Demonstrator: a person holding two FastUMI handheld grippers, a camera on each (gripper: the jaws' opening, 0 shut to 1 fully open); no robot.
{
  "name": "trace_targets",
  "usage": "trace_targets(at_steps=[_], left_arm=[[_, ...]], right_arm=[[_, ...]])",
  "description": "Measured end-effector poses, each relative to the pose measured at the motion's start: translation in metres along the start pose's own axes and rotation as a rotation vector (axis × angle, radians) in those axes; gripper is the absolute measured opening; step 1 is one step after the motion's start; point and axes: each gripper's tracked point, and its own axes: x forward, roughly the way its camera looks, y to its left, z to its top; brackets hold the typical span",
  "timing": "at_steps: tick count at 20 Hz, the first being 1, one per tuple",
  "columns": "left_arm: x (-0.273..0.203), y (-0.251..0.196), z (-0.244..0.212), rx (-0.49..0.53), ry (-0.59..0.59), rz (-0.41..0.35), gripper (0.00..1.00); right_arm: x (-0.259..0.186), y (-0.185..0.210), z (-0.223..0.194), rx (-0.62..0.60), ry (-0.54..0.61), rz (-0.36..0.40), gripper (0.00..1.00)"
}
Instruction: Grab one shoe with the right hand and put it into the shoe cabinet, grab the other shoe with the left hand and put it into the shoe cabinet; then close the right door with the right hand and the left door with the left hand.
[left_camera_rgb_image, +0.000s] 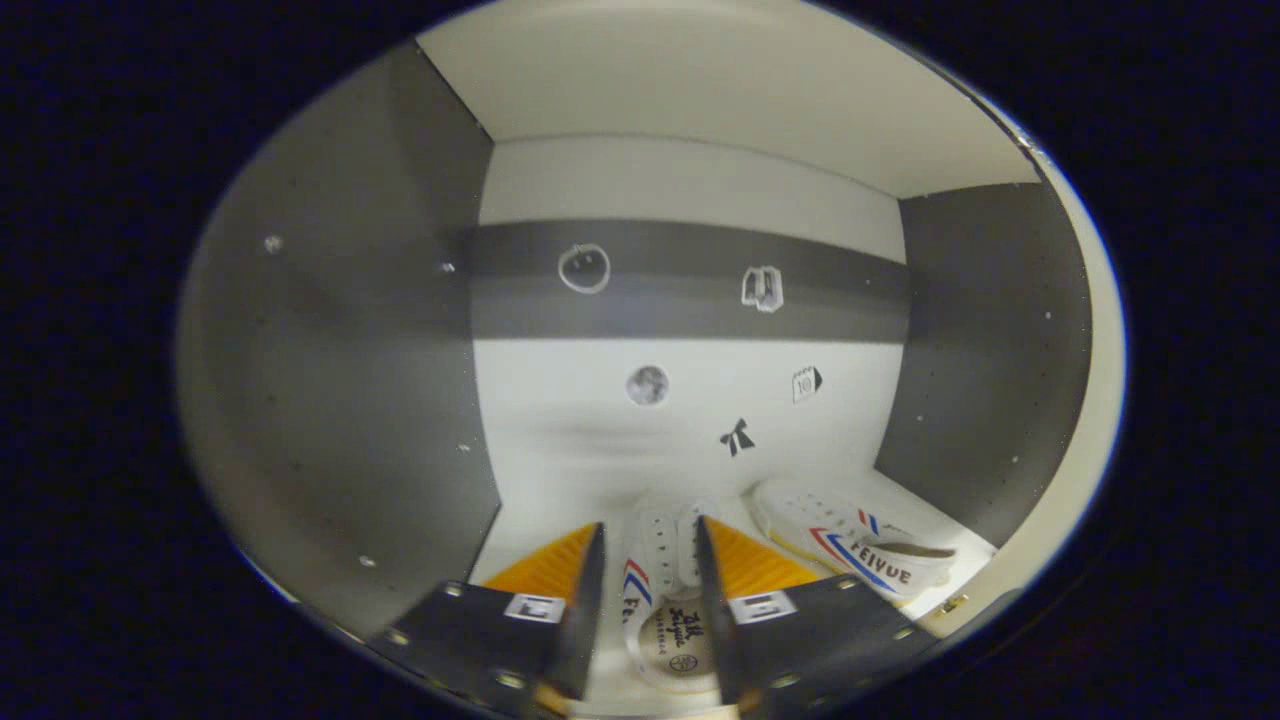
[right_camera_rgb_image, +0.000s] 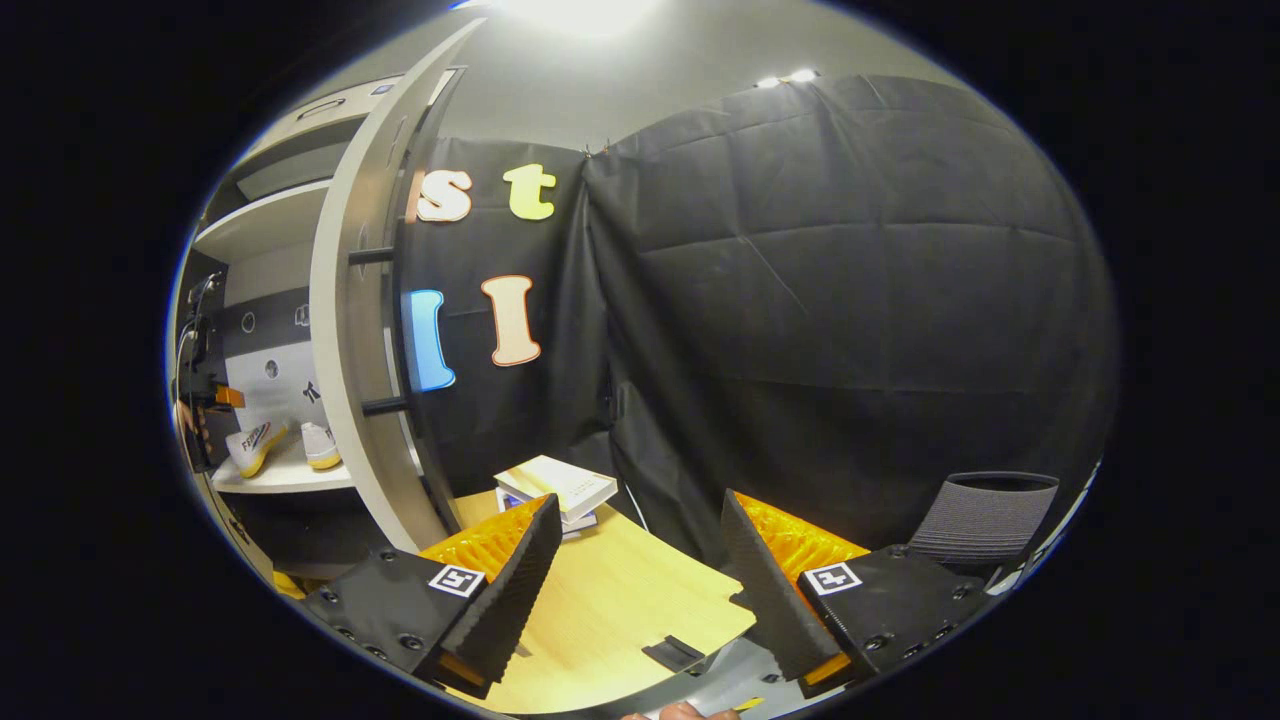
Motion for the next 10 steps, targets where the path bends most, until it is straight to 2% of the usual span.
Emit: trace_targets(at_steps=[2,5,6,7,10], left_arm=[[-0.029,0.002,0.01,0.018,-0.034,0.015,1.0],[-0.067,-0.002,0.022,0.055,-0.076,0.019,1.0],[-0.082,-0.007,0.026,0.065,-0.091,0.012,0.97],[-0.1,-0.009,0.03,0.078,-0.109,0.009,1.0],[-0.145,-0.019,0.041,0.106,-0.159,0.01,1.0]], right_arm=[[0.008,0.0,0.008,-0.005,-0.013,0.018,0.96],[0.02,0.003,0.027,-0.004,-0.034,0.06,0.96],[0.026,0.004,0.036,0.002,-0.046,0.079,0.97],[0.031,0.006,0.046,0.003,-0.059,0.097,0.96],[0.045,0.007,0.07,-0.015,-0.091,0.148,0.96]])
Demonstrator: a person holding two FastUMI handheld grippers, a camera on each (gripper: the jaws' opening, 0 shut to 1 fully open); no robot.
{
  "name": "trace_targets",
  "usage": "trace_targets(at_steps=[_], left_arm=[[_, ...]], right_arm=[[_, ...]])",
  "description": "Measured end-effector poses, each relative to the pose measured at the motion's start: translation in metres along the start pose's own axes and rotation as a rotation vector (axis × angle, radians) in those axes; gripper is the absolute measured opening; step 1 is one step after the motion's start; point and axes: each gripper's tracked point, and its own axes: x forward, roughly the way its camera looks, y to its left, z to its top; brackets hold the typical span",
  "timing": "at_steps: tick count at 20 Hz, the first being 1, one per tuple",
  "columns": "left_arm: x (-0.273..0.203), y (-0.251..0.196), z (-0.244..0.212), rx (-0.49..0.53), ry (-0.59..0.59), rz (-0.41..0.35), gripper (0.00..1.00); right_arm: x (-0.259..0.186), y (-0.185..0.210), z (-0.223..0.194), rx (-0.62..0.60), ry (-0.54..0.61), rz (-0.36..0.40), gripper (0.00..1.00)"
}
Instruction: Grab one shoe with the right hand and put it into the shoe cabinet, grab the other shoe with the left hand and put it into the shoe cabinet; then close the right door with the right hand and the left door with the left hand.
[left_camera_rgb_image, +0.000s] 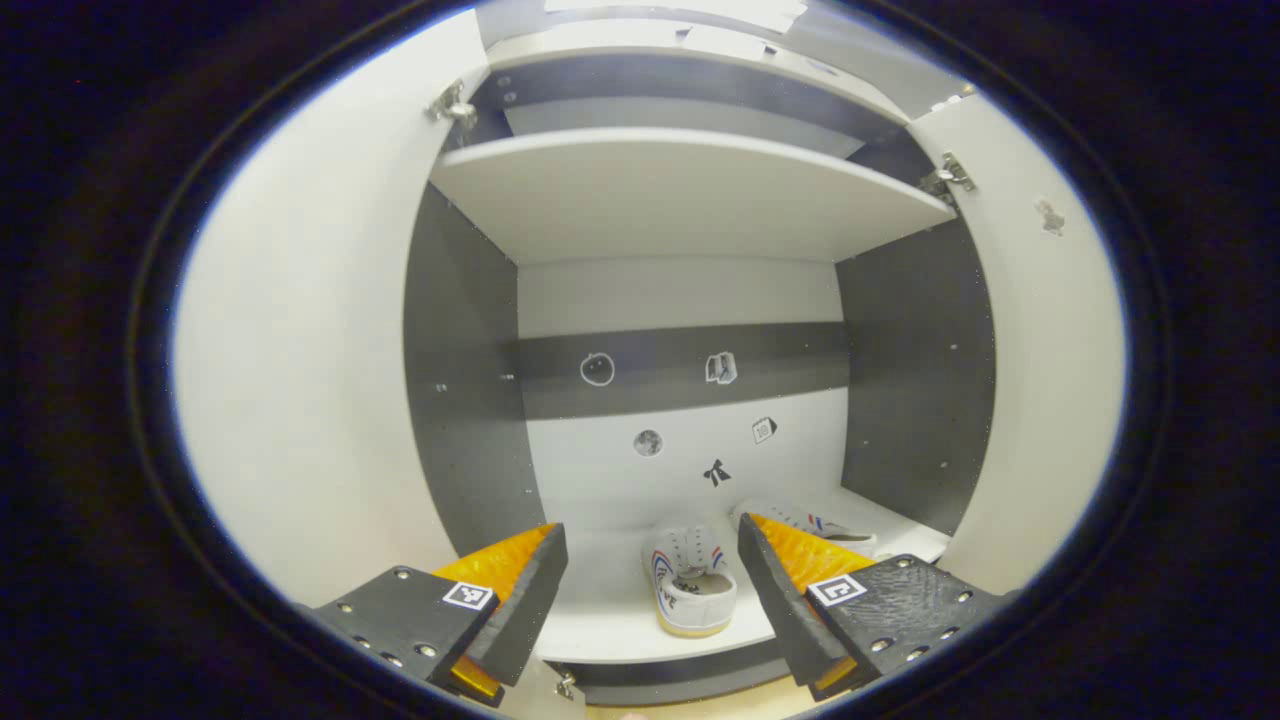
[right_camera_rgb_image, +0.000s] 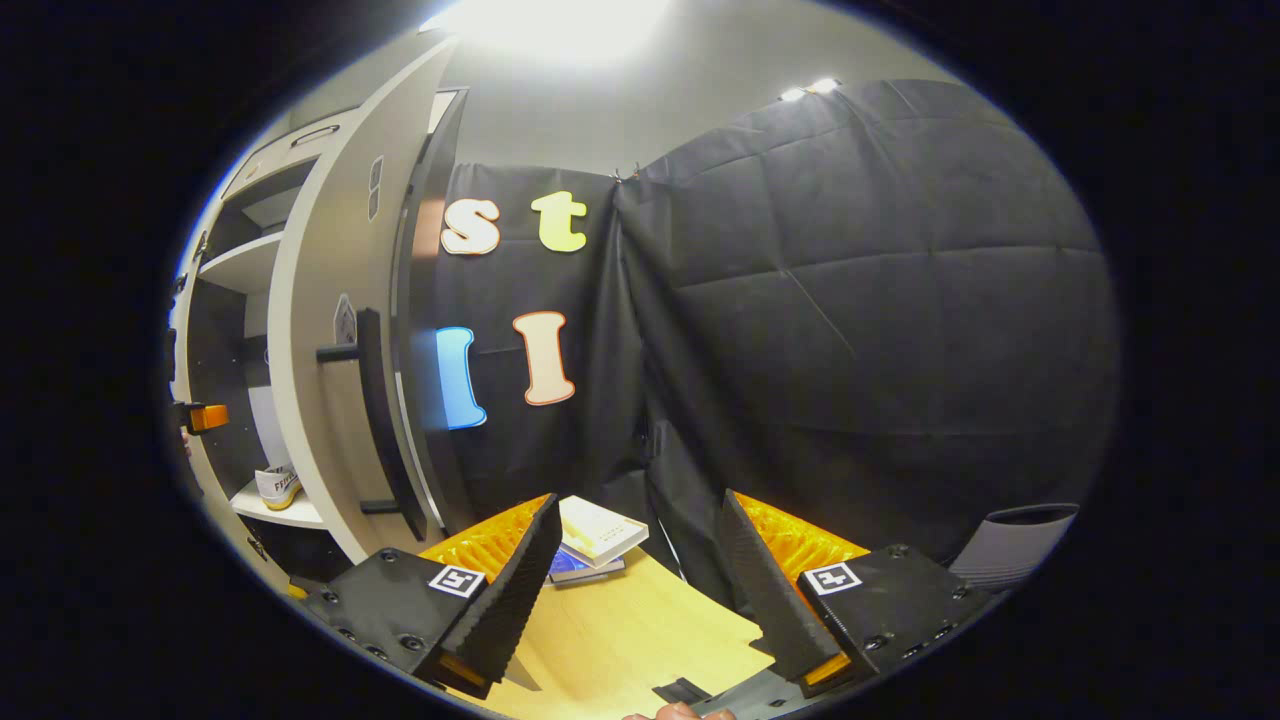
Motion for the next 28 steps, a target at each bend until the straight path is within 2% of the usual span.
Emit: trace_targets(at_steps=[4,6,7,9,10,11,12,13,14,15,18,19,20,21,22,27,28], left_arm=[[-0.052,0.003,0.029,0.033,-0.115,0.077,1.0],[-0.075,-0.001,0.035,0.029,-0.14,0.091,1.0],[-0.082,0.0,0.036,0.029,-0.144,0.106,1.0],[-0.097,-0.005,0.031,0.021,-0.141,0.126,1.0],[-0.105,-0.009,0.026,0.008,-0.128,0.13,1.0],[-0.116,-0.009,0.021,-0.013,-0.113,0.142,1.0],[-0.123,-0.01,0.017,-0.043,-0.104,0.146,0.97],[-0.131,-0.014,0.013,-0.078,-0.104,0.143,1.0],[-0.136,-0.019,0.01,-0.107,-0.105,0.138,0.97],[-0.143,-0.023,0.007,-0.127,-0.102,0.139,1.0],[-0.161,-0.027,0.0,-0.126,-0.091,0.184,1.0],[-0.172,-0.028,-0.005,-0.125,-0.084,0.207,0.97],[-0.177,-0.027,-0.007,-0.13,-0.079,0.223,1.0],[-0.181,-0.025,-0.008,-0.141,-0.071,0.24,1.0],[-0.184,-0.023,-0.009,-0.154,-0.065,0.256,1.0],[-0.204,-0.011,-0.019,-0.187,-0.02,0.325,1.0],[-0.208,-0.008,-0.019,-0.191,-0.019,0.333,0.97]], right_arm=[[0.016,0.003,0.023,-0.02,-0.027,0.082,0.96],[0.024,0.005,0.033,-0.035,-0.038,0.123,0.96],[0.027,0.008,0.038,-0.039,-0.043,0.144,1.0],[0.034,0.017,0.047,-0.038,-0.055,0.198,0.96],[0.038,0.023,0.051,-0.04,-0.058,0.227,1.0],[0.041,0.027,0.054,-0.047,-0.061,0.254,0.97],[0.045,0.03,0.057,-0.056,-0.061,0.277,1.0],[0.048,0.033,0.06,-0.066,-0.063,0.293,1.0],[0.05,0.037,0.063,-0.069,-0.063,0.32,1.0],[0.051,0.046,0.064,-0.065,-0.057,0.358,0.96],[0.053,0.067,0.067,-0.074,-0.036,0.442,1.0],[0.053,0.073,0.069,-0.08,-0.036,0.465,1.0],[0.054,0.078,0.07,-0.085,-0.036,0.485,0.96],[0.052,0.084,0.071,-0.086,-0.035,0.506,0.99],[0.051,0.09,0.07,-0.087,-0.034,0.522,1.0],[0.046,0.093,0.068,-0.085,-0.02,0.512,0.96],[0.043,0.097,0.069,-0.086,-0.023,0.516,0.96]])
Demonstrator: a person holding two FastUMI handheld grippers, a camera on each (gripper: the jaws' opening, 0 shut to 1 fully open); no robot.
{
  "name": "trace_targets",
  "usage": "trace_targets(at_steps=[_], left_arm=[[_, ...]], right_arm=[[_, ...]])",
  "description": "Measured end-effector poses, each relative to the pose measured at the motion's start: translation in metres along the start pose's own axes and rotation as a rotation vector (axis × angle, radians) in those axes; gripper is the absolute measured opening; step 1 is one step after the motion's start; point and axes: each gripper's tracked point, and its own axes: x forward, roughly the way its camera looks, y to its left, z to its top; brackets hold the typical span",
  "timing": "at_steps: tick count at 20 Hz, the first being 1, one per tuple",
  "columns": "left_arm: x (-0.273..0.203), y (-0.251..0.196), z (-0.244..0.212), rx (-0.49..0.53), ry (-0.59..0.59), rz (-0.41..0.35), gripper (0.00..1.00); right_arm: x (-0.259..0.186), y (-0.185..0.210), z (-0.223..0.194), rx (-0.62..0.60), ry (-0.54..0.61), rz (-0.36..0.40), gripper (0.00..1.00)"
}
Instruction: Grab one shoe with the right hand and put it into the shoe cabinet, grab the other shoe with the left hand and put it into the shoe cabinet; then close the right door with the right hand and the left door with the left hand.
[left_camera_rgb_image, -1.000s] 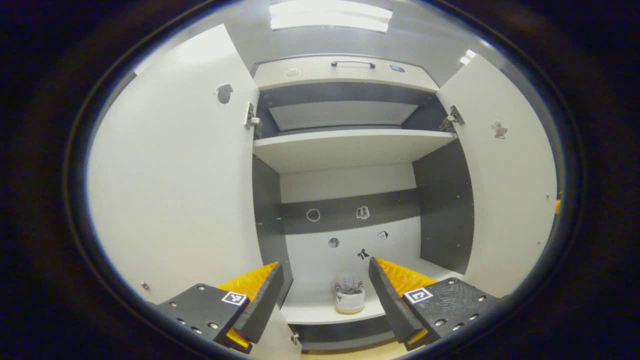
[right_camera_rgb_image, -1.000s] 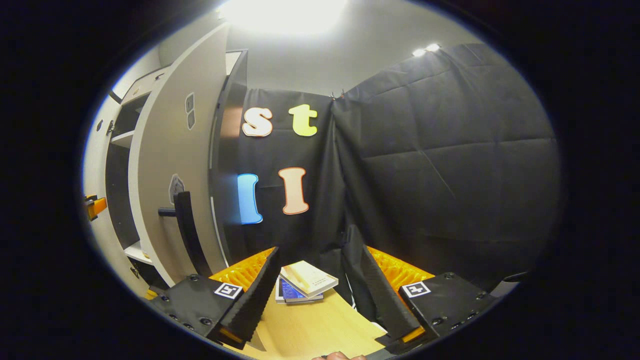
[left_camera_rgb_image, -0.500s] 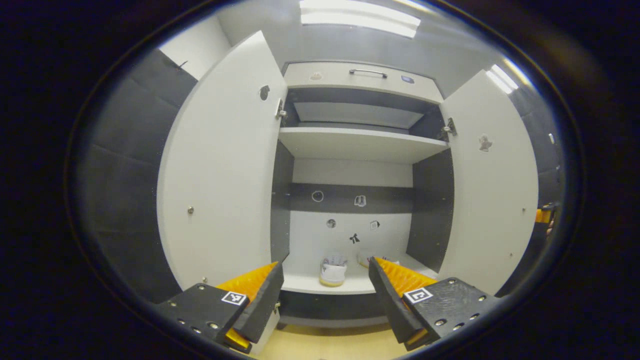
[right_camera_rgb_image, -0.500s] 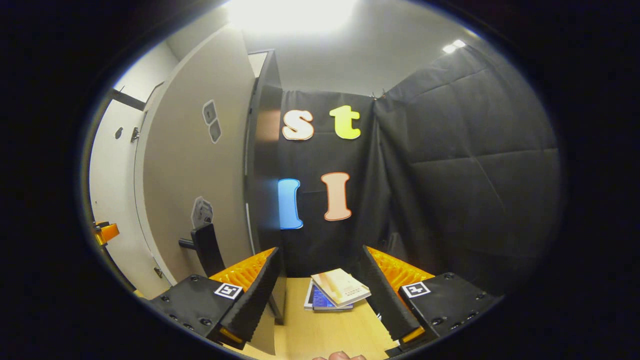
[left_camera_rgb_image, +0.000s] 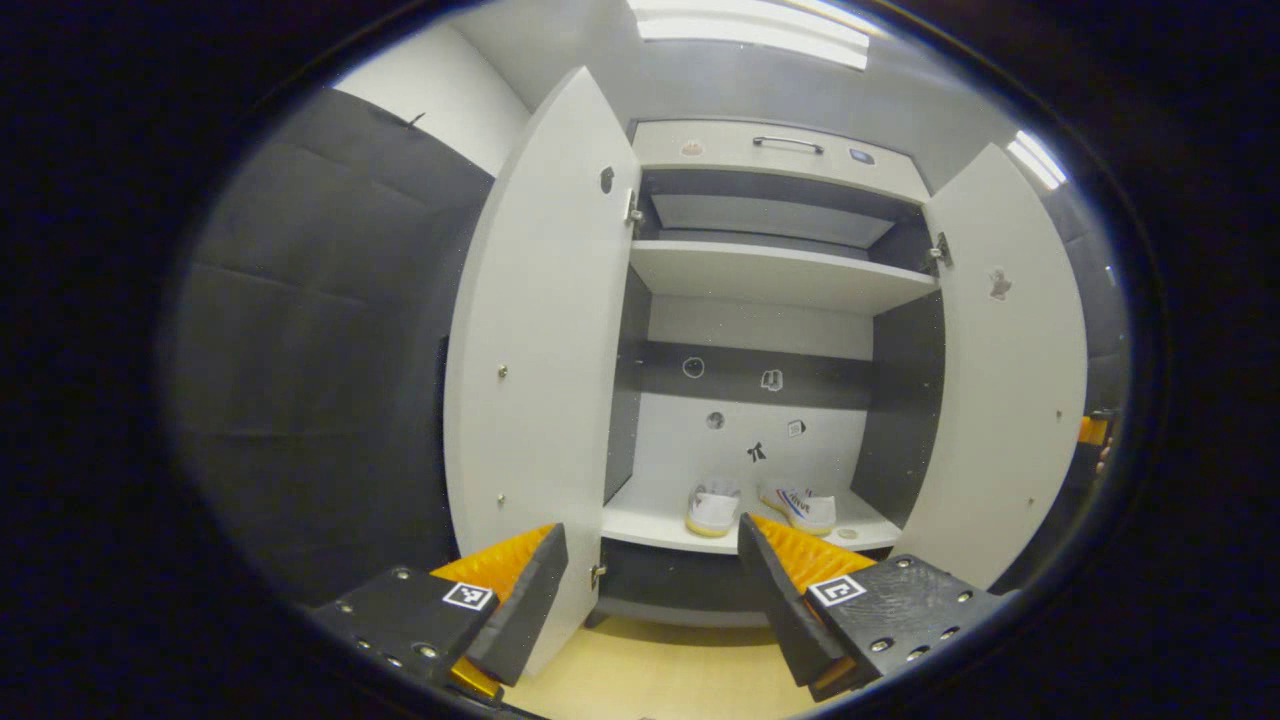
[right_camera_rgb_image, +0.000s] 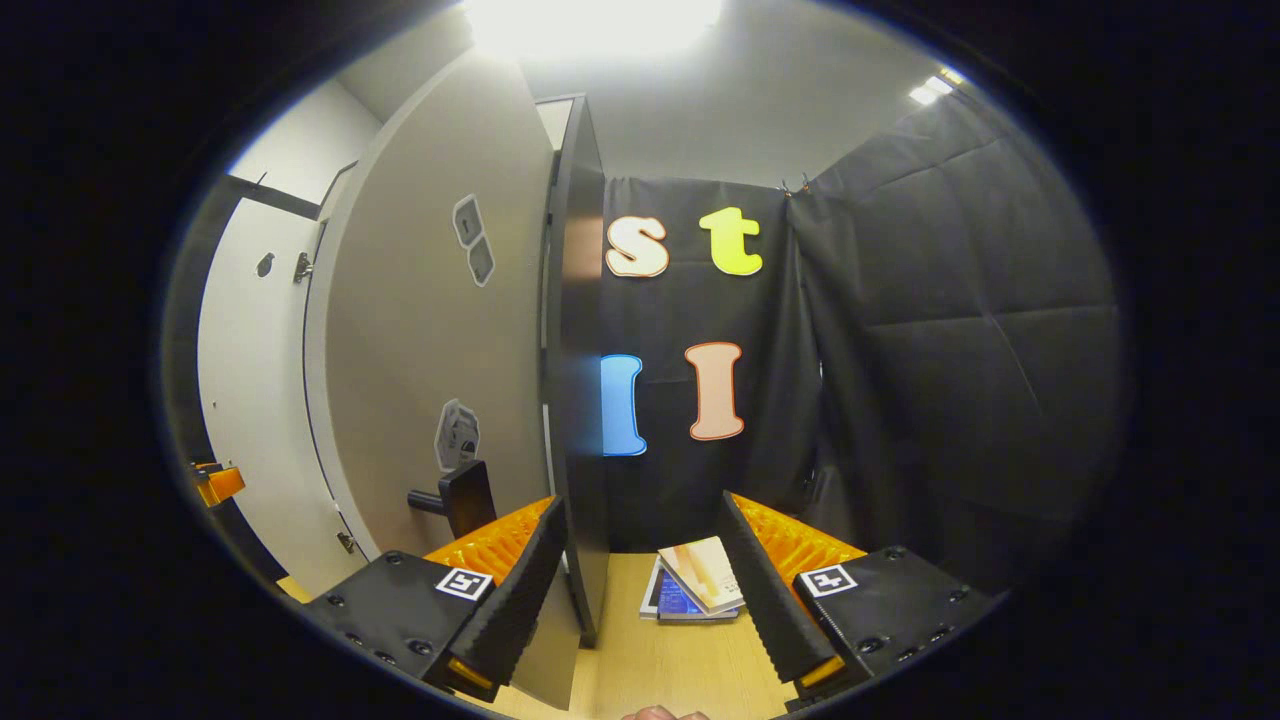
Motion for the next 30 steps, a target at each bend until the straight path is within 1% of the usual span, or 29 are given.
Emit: trace_targets(at_steps=[1,2,3,4,5,6,7,8,9,10,11,13,15,16,17,18,19,20,21,22,23,24,25,26,27,29,30], left_arm=[[-0.003,0.004,-0.001,-0.002,-0.001,0.007,1.0],[-0.005,0.007,0.0,0.001,0.003,0.016,0.97],[-0.006,0.012,-0.001,0.004,0.004,0.029,0.97],[-0.007,0.015,0.0,0.004,0.002,0.037,1.0],[-0.007,0.017,0.0,0.0,0.004,0.043,0.97],[-0.008,0.019,0.0,-0.005,0.006,0.048,0.97],[-0.009,0.02,0.0,-0.008,0.006,0.052,1.0],[-0.011,0.023,0.001,-0.006,0.004,0.054,0.97],[-0.01,0.026,0.0,0.001,0.001,0.057,0.97],[-0.012,0.029,0.001,0.008,-0.003,0.058,1.0],[-0.013,0.034,0.001,0.01,-0.005,0.061,0.97],[-0.016,0.04,0.0,-0.001,-0.002,0.06,0.97],[-0.021,0.053,-0.003,-0.01,0.007,0.075,0.97],[-0.025,0.061,-0.003,-0.013,0.005,0.085,1.0],[-0.03,0.071,-0.003,-0.013,0.004,0.102,0.97],[-0.033,0.081,-0.004,-0.017,0.008,0.118,0.97],[-0.038,0.093,-0.004,-0.022,0.013,0.13,0.97],[-0.042,0.103,-0.002,-0.027,0.014,0.138,1.0],[-0.045,0.116,-0.002,-0.024,0.017,0.153,1.0],[-0.048,0.129,-0.002,-0.012,0.018,0.17,1.0],[-0.049,0.141,0.001,0.005,0.016,0.181,1.0],[-0.048,0.154,0.004,0.022,0.011,0.194,0.97],[-0.047,0.167,0.007,0.034,0.005,0.205,0.97],[-0.044,0.177,0.013,0.041,-0.004,0.208,0.98],[-0.041,0.186,0.02,0.048,-0.016,0.206,1.0],[-0.032,0.199,0.034,0.066,-0.04,0.188,1.0],[-0.027,0.205,0.038,0.066,-0.04,0.174,1.0]], right_arm=[[0.0,0.005,0.002,-0.007,-0.008,0.006,0.96],[-0.001,0.013,0.004,-0.011,-0.022,0.02,0.92],[0.0,0.025,0.004,-0.016,-0.024,0.034,0.92],[0.003,0.031,0.002,-0.007,-0.031,0.054,0.86],[0.004,0.041,-0.001,0.002,-0.022,0.073,0.85],[0.003,0.051,-0.002,0.011,-0.017,0.092,0.92],[0.003,0.06,-0.002,0.011,-0.013,0.106,0.92],[0.002,0.068,0.0,-0.003,-0.017,0.113,0.92],[0.003,0.075,0.002,-0.02,-0.026,0.119,0.92],[0.004,0.083,0.002,-0.033,-0.031,0.125,0.92],[0.005,0.091,0.002,-0.033,-0.032,0.134,0.92],[0.011,0.11,-0.001,-0.017,-0.031,0.16,0.92],[0.019,0.133,-0.002,0.0,-0.03,0.19,0.92],[0.021,0.149,-0.005,-0.001,-0.021,0.209,0.92],[0.028,0.162,-0.007,-0.011,-0.019,0.218,0.92],[0.035,0.167,-0.005,-0.027,-0.02,0.214,0.87],[0.04,0.178,-0.005,-0.03,-0.018,0.238,0.9],[0.041,0.188,-0.006,-0.017,-0.018,0.251,0.96],[0.042,0.19,-0.007,0.0,-0.019,0.238,0.96],[0.039,0.186,-0.008,0.017,-0.027,0.221,0.92],[0.035,0.184,-0.01,0.033,-0.033,0.216,0.95],[0.032,0.183,-0.015,0.05,-0.033,0.207,0.95],[0.03,0.178,-0.019,0.062,-0.029,0.194,0.95],[0.027,0.173,-0.025,0.068,-0.023,0.179,0.95],[0.024,0.168,-0.032,0.067,-0.013,0.162,0.95],[0.02,0.157,-0.047,0.054,0.012,0.124,0.96],[0.018,0.154,-0.054,0.049,0.023,0.11,0.92]])
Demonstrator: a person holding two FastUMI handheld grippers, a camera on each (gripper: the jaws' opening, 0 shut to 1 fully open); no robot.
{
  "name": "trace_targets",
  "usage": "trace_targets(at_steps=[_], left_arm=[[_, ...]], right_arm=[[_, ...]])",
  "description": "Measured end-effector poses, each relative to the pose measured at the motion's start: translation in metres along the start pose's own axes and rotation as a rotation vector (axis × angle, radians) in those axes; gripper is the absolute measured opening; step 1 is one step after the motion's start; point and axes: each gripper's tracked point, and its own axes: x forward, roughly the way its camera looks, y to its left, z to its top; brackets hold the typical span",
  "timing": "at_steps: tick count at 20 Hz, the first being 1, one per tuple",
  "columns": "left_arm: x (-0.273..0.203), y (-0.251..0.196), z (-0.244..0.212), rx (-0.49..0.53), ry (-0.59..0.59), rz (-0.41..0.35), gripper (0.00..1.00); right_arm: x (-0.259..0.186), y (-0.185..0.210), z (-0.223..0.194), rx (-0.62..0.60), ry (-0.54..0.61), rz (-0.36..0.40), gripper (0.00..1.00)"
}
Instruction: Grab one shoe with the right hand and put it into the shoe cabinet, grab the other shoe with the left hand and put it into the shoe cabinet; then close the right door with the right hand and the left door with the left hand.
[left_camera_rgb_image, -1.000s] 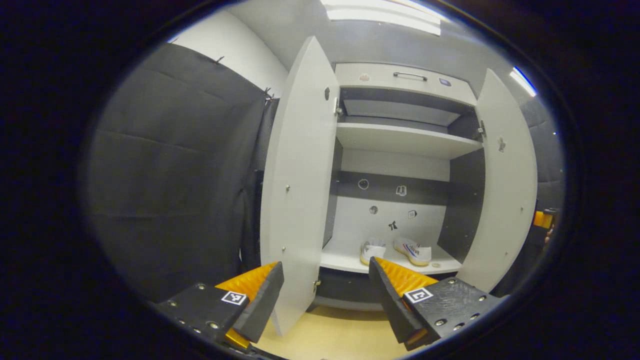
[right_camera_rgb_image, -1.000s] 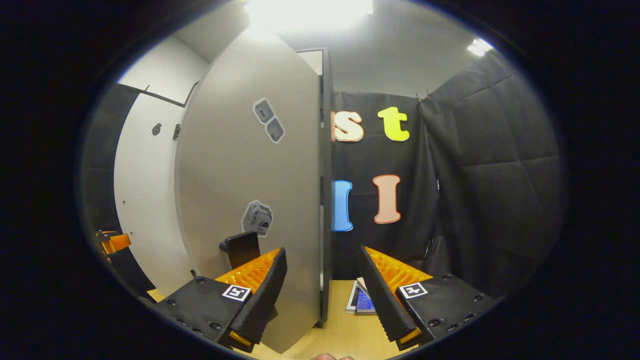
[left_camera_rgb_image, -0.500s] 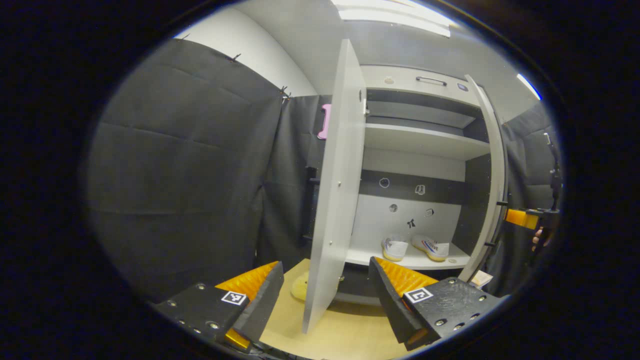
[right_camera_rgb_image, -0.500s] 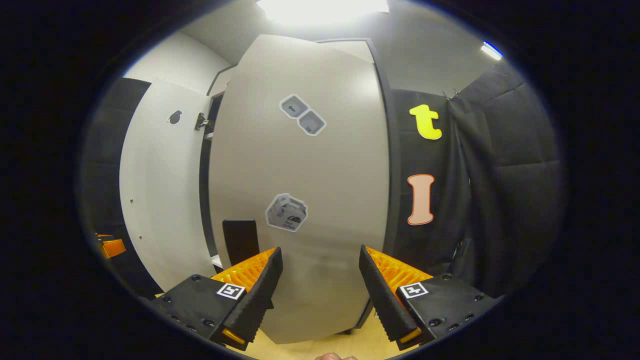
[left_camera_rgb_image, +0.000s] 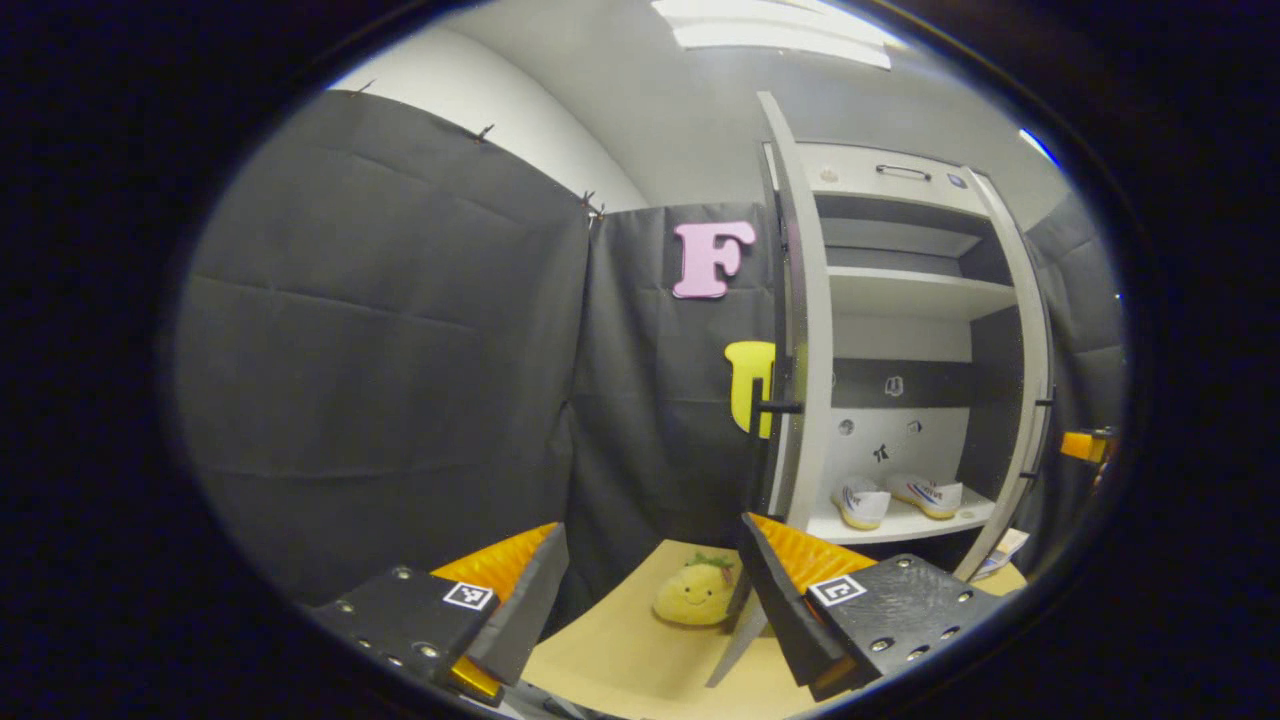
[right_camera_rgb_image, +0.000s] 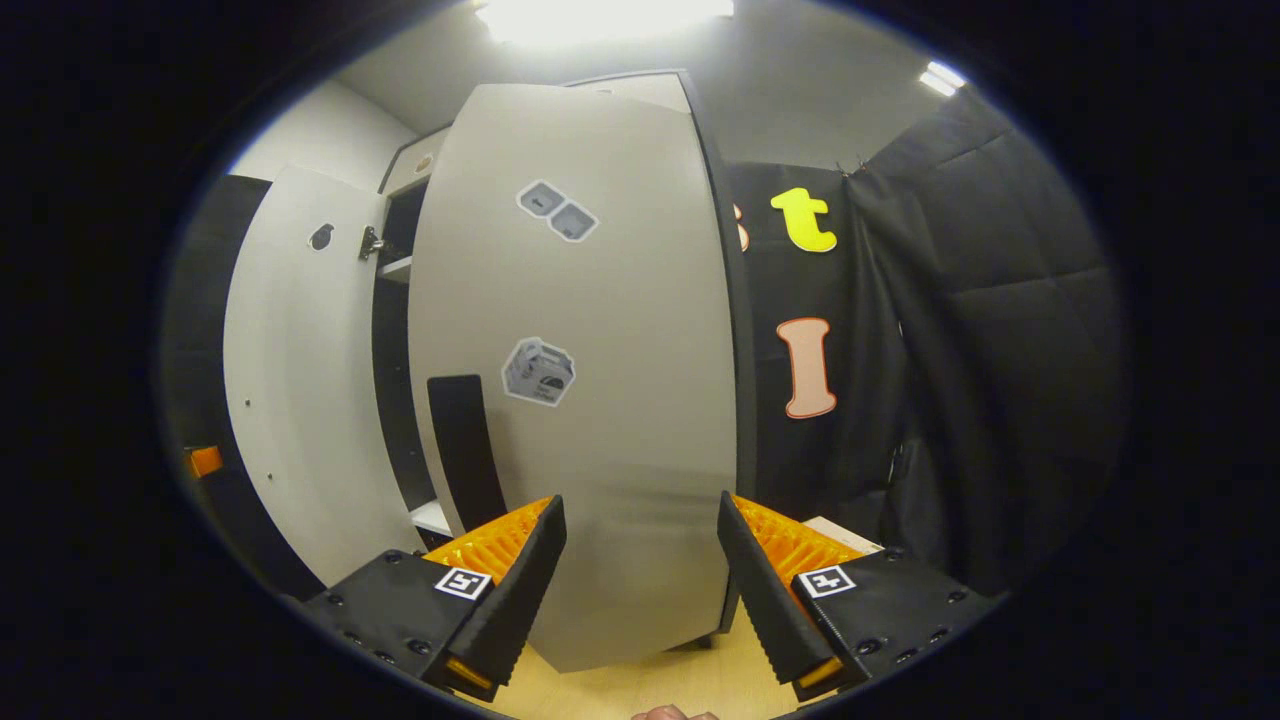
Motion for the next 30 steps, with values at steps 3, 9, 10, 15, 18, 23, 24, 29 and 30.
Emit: trace_targets(at_steps=[3,9,10,15,18,23,24,29,30], left_arm=[[0.03,0.014,0.02,-0.002,-0.032,-0.062,1.0],[0.092,0.002,0.025,0.062,-0.048,-0.27,0.97],[0.101,0.002,0.028,0.056,-0.056,-0.286,1.0],[0.118,-0.021,0.042,0.066,-0.074,-0.421,1.0],[0.124,-0.026,0.042,0.127,-0.055,-0.472,1.0],[0.122,-0.032,0.039,0.059,-0.026,-0.5,0.93],[0.123,-0.031,0.039,0.059,-0.026,-0.494,0.93],[0.119,-0.054,0.035,0.032,-0.007,-0.507,0.9],[0.115,-0.059,0.035,0.038,-0.005,-0.502,0.92]], right_arm=[[-0.005,-0.01,-0.014,-0.012,0.011,-0.046,0.92],[-0.012,-0.021,-0.034,-0.015,0.045,-0.108,0.96],[-0.013,-0.022,-0.035,-0.013,0.05,-0.118,0.92],[-0.016,-0.02,-0.034,0.014,0.04,-0.166,0.95],[-0.016,-0.02,-0.039,0.014,0.059,-0.182,0.92],[-0.017,-0.022,-0.043,0.023,0.069,-0.214,0.95],[-0.016,-0.023,-0.044,0.025,0.071,-0.213,0.95],[-0.007,-0.027,-0.048,0.037,0.059,-0.212,0.95],[-0.004,-0.028,-0.049,0.04,0.059,-0.203,0.95]])
